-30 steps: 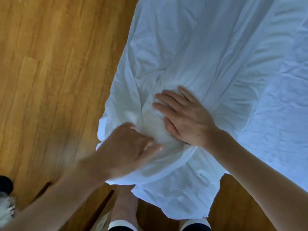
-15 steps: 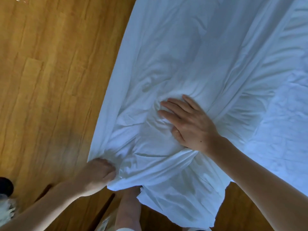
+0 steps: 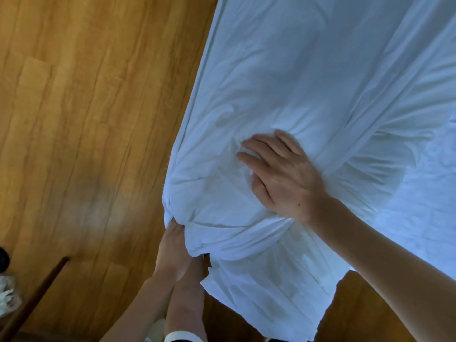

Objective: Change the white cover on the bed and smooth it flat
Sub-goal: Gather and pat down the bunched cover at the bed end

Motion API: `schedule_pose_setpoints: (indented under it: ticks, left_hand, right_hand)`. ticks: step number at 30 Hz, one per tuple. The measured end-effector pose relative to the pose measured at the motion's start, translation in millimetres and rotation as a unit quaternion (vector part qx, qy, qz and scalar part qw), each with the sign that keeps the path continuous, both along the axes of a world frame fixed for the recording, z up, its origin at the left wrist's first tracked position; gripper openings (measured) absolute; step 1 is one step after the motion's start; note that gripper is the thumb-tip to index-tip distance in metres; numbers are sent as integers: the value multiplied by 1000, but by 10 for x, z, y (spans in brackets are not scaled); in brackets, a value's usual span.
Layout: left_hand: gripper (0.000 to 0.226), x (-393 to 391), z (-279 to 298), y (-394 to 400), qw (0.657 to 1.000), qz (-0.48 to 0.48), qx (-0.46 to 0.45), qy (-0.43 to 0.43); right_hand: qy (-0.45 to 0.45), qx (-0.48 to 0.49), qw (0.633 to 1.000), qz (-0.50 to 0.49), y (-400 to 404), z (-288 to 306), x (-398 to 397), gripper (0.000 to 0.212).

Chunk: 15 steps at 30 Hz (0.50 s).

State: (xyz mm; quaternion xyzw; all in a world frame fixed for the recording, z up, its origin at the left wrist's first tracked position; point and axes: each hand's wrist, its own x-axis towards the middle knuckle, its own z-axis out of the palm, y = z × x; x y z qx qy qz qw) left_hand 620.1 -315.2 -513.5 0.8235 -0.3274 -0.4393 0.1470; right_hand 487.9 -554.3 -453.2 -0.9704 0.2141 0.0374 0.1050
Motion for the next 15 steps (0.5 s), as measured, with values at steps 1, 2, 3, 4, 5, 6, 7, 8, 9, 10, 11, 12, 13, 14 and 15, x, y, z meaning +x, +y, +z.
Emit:
schedule_pose_setpoints:
  ticks: [1,2,3,4,5,6,7,8,9,10,11,12,13,14,15]
  left_hand:
    - [52,39,-52,94,1000,3,-2,25]
    - [30,85,-1,148,996,14,-19,84]
    - [16,128,24,243,996,-43,-57,45]
    - [25,146,100,300,994,-63,-91,5]
    - [32,147,156,410,987,-67,-138,43]
    - [33,141,273,471,981,-49,-171,76]
    - [31,114,328,527,973,-36,-204,103]
    - [28,79,410,586,970,-42,-206,121]
    - [25,16,438,709,965,-77,-232,91]
    - [24,-58,497,788,960,-110,-249,65]
    - [24,-171,524,860,945,-151,-288,34]
    - [22,-285,553,905,930,-196,-310,24]
    - [18,-373,550,938,917,-242,-317,26]
    - [17,-411,508,950,914,-264,-306,45]
    - [22,-391,412,948,921,-256,-284,71]
  right_hand:
    - [1,-5,1000,2,10,3,20,37]
    - [4,-9,1000,9,20,6,44,36]
    - [7,-13,1000,18,25,8,67,36]
    - [8,-16,1000,26,23,7,82,36]
    - [6,-17,999,29,18,8,87,37]
    - [5,-16,999,30,17,4,79,37]
    - [4,-13,1000,28,13,-1,67,38]
    - [4,-10,1000,26,9,-8,55,38]
    - [5,-8,1000,24,9,-14,46,38]
    - [6,-6,1000,23,13,-17,44,38]
    - [6,-5,1000,22,19,-21,47,38]
    - [4,-5,1000,21,22,-21,53,38]
    - [1,-6,1000,21,25,-22,55,38]
    - [-1,-8,1000,22,29,-22,52,38]
    - [0,-13,1000,24,32,-18,47,38]
